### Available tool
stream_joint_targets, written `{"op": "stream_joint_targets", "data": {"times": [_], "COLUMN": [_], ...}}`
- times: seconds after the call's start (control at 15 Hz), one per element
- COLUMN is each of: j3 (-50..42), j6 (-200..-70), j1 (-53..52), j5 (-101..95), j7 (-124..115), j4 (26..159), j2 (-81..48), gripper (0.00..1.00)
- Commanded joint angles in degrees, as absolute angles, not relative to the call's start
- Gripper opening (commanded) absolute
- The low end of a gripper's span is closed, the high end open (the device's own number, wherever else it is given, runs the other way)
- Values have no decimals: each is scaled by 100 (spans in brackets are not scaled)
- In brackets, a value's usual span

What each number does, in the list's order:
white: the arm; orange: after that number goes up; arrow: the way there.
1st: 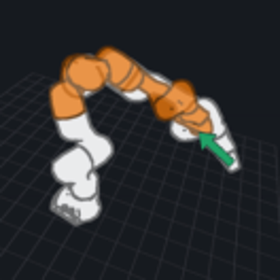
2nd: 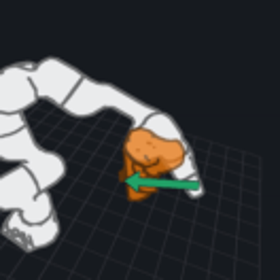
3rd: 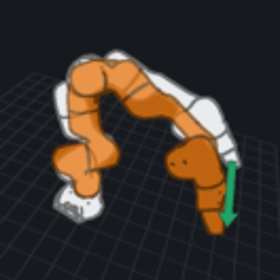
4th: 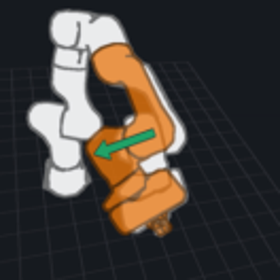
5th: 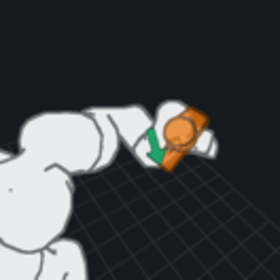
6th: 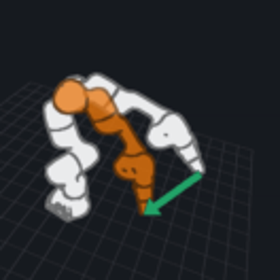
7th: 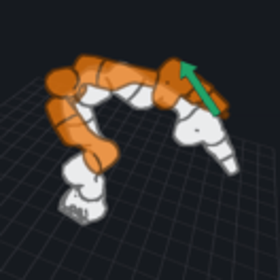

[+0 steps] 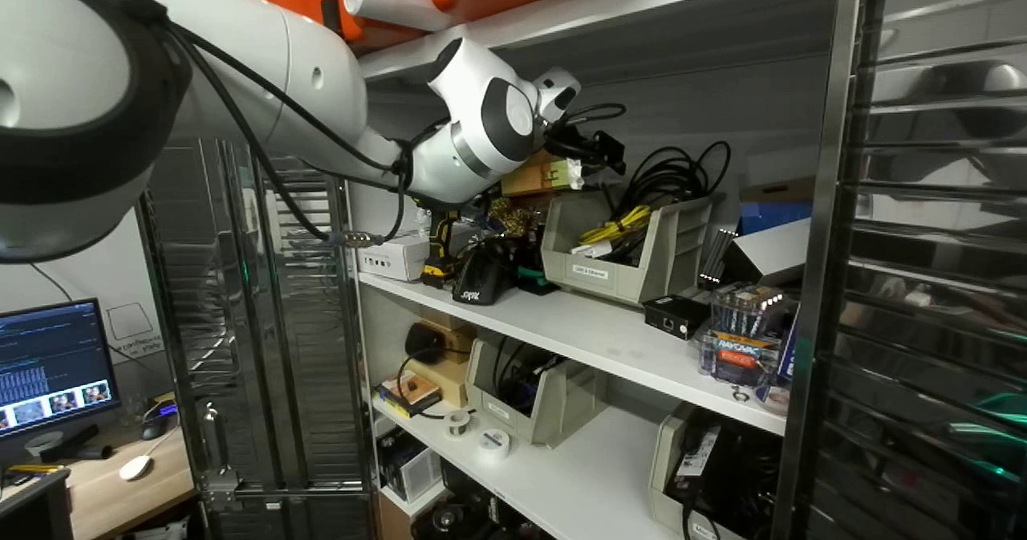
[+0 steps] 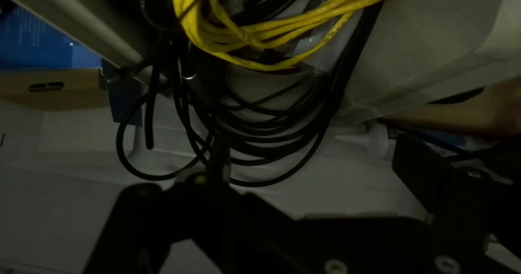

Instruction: Put the yellow cable inside the tool box on the first shelf

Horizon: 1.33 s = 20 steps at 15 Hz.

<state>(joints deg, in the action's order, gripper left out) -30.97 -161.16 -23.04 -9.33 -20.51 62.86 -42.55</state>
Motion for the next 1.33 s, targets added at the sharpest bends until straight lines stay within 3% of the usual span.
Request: {"op": "stream_joint_targets", "data": {"times": [0.0,0.53,1.27], "j3": [-2822,-1277,-9], "j6": [-16100,-14998,-10939], "j1": [-2342,-2074,-873], "j5": [-829,-1016,122], "j7": [-1885,-1133,-475], "j4": [6512,8370,10665], "j2": [-3922,-2184,387], "gripper": [100,100,100]}}
